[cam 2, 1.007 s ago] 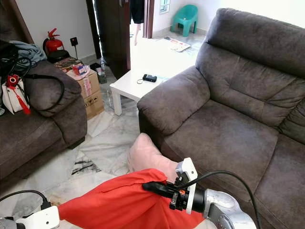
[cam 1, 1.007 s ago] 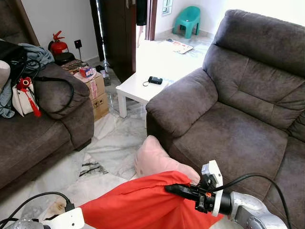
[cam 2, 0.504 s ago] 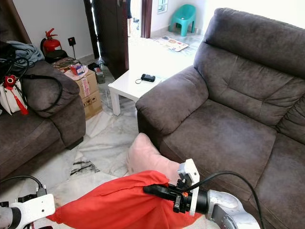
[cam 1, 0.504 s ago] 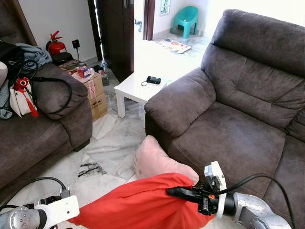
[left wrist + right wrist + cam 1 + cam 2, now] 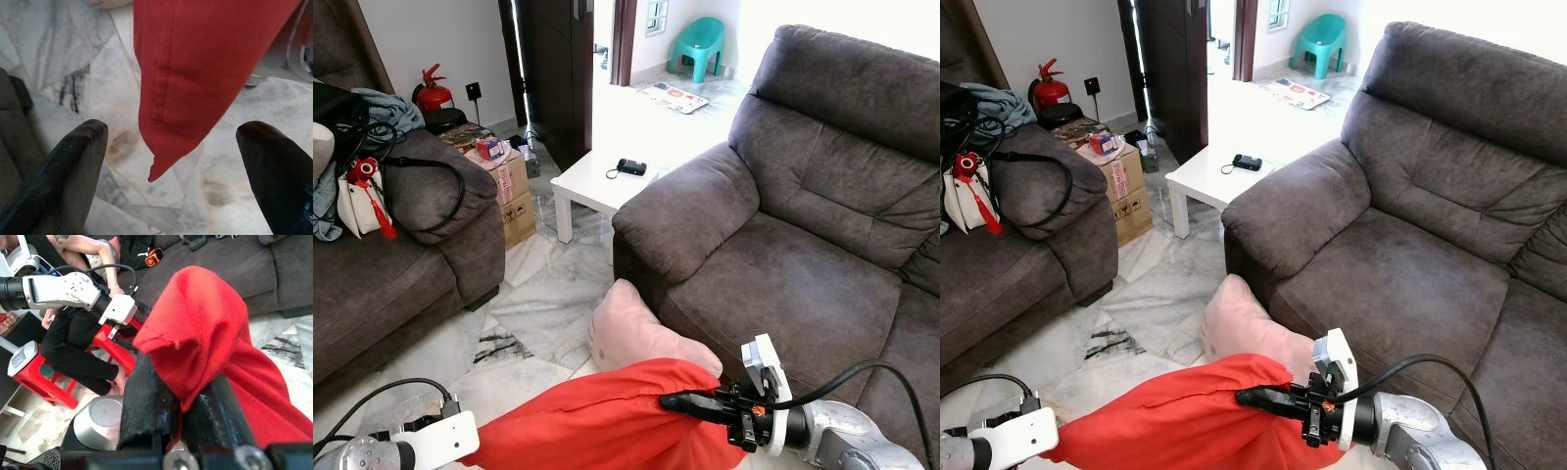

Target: Move the pillow to the sofa from floor

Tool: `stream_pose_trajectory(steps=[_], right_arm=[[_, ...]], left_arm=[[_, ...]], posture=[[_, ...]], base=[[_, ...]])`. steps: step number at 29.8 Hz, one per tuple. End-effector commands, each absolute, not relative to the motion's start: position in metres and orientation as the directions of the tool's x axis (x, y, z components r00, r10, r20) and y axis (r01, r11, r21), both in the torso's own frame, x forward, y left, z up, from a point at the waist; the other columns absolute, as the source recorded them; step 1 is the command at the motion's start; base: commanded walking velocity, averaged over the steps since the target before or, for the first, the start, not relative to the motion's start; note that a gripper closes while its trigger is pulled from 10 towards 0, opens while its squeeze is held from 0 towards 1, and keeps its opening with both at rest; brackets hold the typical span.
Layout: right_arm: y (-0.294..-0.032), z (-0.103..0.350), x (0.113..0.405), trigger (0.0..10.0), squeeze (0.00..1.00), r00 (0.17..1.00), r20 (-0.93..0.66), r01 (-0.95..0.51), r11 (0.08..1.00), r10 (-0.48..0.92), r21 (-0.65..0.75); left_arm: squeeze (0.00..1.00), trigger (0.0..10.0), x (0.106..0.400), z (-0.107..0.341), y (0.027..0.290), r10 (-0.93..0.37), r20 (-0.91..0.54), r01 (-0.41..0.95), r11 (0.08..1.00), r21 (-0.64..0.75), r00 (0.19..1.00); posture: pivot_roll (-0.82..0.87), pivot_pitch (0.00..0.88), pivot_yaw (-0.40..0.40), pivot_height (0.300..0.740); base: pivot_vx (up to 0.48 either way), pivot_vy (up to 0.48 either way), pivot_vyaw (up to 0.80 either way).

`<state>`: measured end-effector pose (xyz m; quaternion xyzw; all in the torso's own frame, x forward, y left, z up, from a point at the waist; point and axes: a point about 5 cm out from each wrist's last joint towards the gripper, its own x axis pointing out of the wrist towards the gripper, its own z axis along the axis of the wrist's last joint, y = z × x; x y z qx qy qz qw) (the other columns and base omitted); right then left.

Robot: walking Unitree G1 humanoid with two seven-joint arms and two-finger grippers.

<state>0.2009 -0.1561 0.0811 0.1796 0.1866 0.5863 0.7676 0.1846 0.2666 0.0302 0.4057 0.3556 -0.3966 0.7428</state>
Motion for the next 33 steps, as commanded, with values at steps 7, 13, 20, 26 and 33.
stream_pose_trajectory(steps=[7,13,20,26,33], right_arm=[[-0.154,0.108,0.204,10.0,0.0,0.201,0.033,-0.893,0.169,0.979,0.416],[-0.155,0.111,0.202,10.0,0.0,0.189,0.036,-0.895,0.157,0.981,0.417],[-0.157,0.112,0.202,10.0,0.0,0.181,0.031,-0.9,0.153,0.983,0.409],[-0.158,0.113,0.201,10.0,0.0,0.178,0.029,-0.9,0.151,0.984,0.409],[-0.159,0.113,0.2,10.0,0.0,0.181,0.024,-0.898,0.156,0.983,0.412]], left_arm=[[0.0,10.0,0.201,0.03,0.262,-0.33,-0.79,0.842,0.359,0.402,0.517],[0.0,10.0,0.216,0.027,0.25,-0.436,-0.68,0.781,0.521,0.343,0.59],[0.0,10.0,0.219,0.024,0.243,-0.527,-0.652,0.779,0.606,0.162,0.545],[0.0,10.0,0.213,0.018,0.251,-0.57,-0.676,0.772,0.636,-0.002,0.467],[0.0,0.0,0.203,0.009,0.265,-0.514,-0.762,0.794,0.608,0.0,0.394]], posture=[[0.09,0.0,-0.1,0.74],[0.08,0.0,-0.104,0.74],[0.08,0.0,-0.111,0.74],[0.07,0.0,-0.112,0.74],[0.07,0.0,-0.117,0.74]], base=[[0.0,0.0,0.0],[0.0,0.0,0.0],[0.0,0.0,0.0],[0.0,0.0,0.0],[0.0,0.0,0.0]])
